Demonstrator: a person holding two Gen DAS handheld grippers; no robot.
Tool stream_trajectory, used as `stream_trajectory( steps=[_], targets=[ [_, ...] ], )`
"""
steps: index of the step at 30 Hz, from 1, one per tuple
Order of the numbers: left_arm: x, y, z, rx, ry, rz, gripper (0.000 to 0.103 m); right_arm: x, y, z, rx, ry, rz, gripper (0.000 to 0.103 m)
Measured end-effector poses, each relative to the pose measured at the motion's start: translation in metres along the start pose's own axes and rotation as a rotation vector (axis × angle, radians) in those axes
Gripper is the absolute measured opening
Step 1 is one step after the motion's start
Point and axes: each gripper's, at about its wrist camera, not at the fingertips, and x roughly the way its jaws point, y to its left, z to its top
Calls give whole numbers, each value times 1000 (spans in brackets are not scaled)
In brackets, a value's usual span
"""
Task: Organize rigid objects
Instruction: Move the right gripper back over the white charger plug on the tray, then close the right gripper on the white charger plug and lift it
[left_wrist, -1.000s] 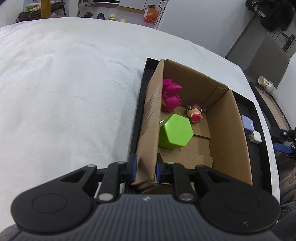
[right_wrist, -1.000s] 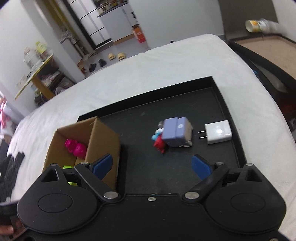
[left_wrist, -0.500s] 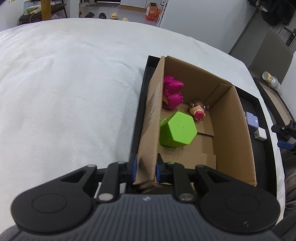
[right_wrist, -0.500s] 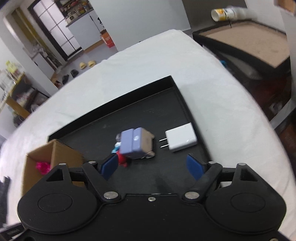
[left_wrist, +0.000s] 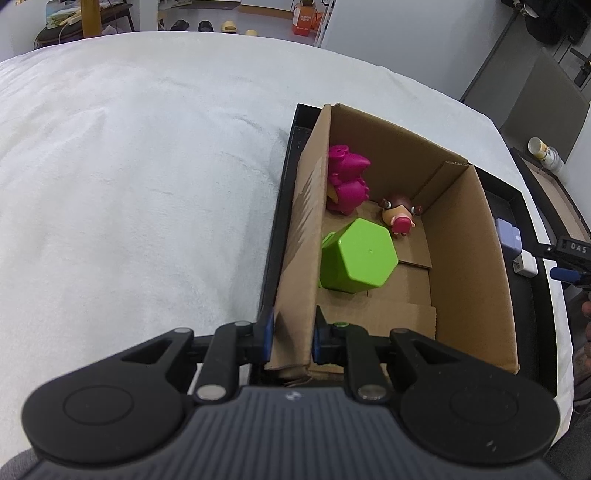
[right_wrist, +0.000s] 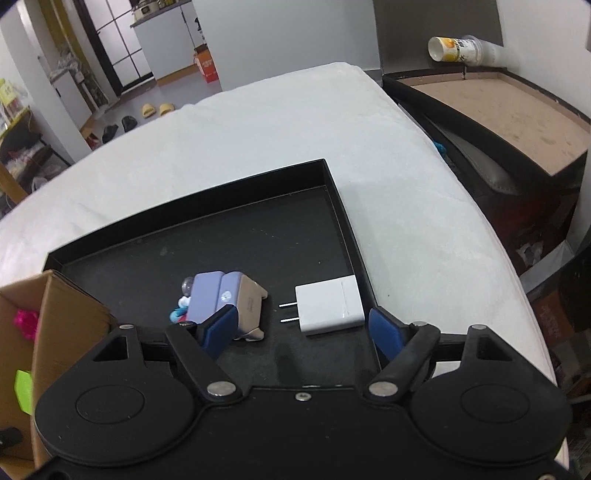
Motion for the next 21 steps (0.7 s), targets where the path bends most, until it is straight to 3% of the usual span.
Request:
stream_trajectory(
  steps=[3,5,7,9,12,17,19,21],
  targets=[
    [0,-1,0,1,-2,4,18,8,3,0,-22,13,-11,71],
    [0,-2,0,4,-3,6,18,13,4,-2,-34,31,-16,59],
    [-1,-2,-1,4,-5,7,18,17,5,-4,-45,54,-17,37],
    [-1,-1,-1,5,-7,7,18,19,5,-7,-45,77,-11,24],
    [-2,-2,0,6,-9,5,18,17,2,-11,-31,100,12,15],
    [-7,-1,-1,11,-17,2,18,5,-7,-9,35,94,40,19],
    [-8,0,-1,8,-21,0,18,3,-13,-7,69,91,45,37],
    [-9,0,-1,6,-24,-3,18,1,-17,-6,98,80,53,42]
  ],
)
